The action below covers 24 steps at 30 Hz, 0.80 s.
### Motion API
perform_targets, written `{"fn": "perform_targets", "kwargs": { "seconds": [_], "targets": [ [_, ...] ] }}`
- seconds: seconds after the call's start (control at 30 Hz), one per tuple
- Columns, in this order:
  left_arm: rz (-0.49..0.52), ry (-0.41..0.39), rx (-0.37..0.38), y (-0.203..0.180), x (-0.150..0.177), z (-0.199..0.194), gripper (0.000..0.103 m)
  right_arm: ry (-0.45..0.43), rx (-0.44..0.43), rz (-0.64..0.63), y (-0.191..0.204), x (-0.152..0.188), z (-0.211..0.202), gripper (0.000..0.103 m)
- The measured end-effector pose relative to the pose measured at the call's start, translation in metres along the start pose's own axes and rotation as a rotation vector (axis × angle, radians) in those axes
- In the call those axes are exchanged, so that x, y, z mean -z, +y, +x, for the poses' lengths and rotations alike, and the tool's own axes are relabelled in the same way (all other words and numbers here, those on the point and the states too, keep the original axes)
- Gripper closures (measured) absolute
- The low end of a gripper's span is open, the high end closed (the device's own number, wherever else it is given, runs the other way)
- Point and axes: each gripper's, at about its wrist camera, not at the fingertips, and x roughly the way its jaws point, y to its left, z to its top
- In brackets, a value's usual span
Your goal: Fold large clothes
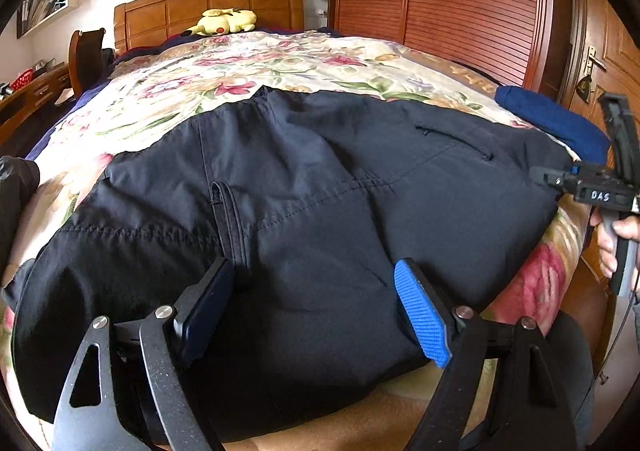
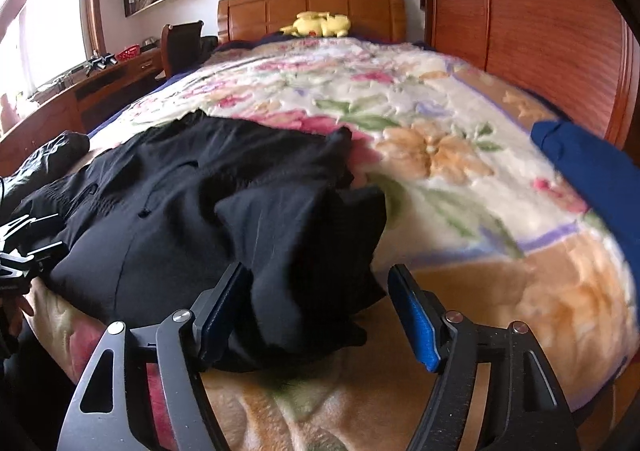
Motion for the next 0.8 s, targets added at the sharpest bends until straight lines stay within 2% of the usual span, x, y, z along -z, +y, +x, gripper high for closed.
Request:
{"fn": "perform_targets", "kwargs": {
  "seconds": [0.17,0.27,0.37,0.57,0.63,0.67,0.7,0.8],
  "targets": [
    [-0.006,0.000,0.004,-0.001,-0.006,-0.007,0.020,0.019,-0.024,0.013,-0.003,-0.002,0.007,0.029],
    [-0.020,-0.036,0.052,-0.002,-0.009,-0.019,0.020,0.019,-0.026,0.003,-0.003,-0.001,0.009,0.029],
    [-0.008,-0.026,0.067,-0.008,-0.010,-0.021,0.020,0.019,-0.046,0.007,-0.003,0.001,0.008,0.033],
    [0.041,0.007,0.044,-0.017,-0.005,-0.007,0.020,0.028,-0.117,0.028,-0.006,0.003,0.008,0.050],
    [0.025,0.009,0.057,-0.014,-0.002,-0.005,0.020,0.028,-0.142,0.028,-0.007,0.002,0.008,0.058],
    [0.023,0.010,0.061,-0.013,0.000,-0.003,0.020,0.022,-0.156,0.027,-0.007,0.001,0.006,0.065],
    [0.028,0.010,0.063,-0.012,0.001,-0.002,0.020,0.010,-0.164,0.024,-0.007,0.000,0.003,0.073],
    [0.031,0.001,0.060,-0.012,0.004,0.000,0.020,-0.074,-0.155,-0.009,-0.001,-0.010,-0.017,0.079]
  ]
}}
